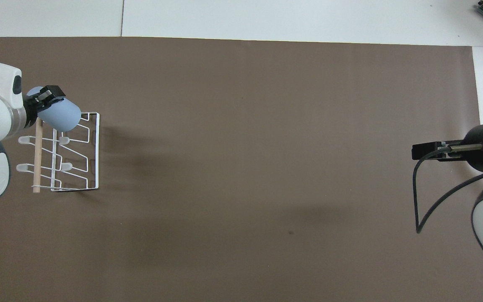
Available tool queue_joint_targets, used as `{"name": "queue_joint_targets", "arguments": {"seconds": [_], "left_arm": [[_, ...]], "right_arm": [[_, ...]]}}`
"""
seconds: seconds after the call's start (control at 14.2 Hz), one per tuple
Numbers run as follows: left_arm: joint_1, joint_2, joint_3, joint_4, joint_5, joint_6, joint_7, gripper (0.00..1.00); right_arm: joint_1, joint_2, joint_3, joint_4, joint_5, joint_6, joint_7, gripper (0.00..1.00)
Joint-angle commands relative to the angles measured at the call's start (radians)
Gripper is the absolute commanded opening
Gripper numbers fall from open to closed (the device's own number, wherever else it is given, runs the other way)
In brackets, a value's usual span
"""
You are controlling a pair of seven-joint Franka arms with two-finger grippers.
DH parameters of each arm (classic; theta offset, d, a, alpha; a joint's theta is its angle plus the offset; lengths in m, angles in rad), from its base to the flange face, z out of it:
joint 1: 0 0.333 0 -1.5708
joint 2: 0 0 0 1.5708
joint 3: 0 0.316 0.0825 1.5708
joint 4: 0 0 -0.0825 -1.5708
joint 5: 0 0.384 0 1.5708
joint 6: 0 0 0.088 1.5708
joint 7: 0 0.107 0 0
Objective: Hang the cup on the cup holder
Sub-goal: 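Lower the cup onto the rack peg with the left gripper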
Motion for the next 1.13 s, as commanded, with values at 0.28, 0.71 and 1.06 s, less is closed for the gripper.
{"name": "queue_joint_targets", "arguments": {"seconds": [0.28, 0.71, 1.06], "left_arm": [[-0.018, 0.012, 0.004, 0.001, 0.027, 0.018, -0.031, 1.0], [-0.023, 0.044, -0.004, 0.203, 0.015, -0.262, 0.168, 1.0], [-0.023, 0.037, -0.004, 0.331, -0.071, -0.523, 0.426, 1.0]], "right_arm": [[-0.014, -0.007, 0.008, 0.001, -0.006, -0.008, 0.014, 1.0], [-0.014, -0.007, 0.008, 0.001, -0.006, -0.008, 0.014, 1.0], [-0.014, -0.007, 0.008, 0.001, -0.006, -0.008, 0.014, 1.0]]}}
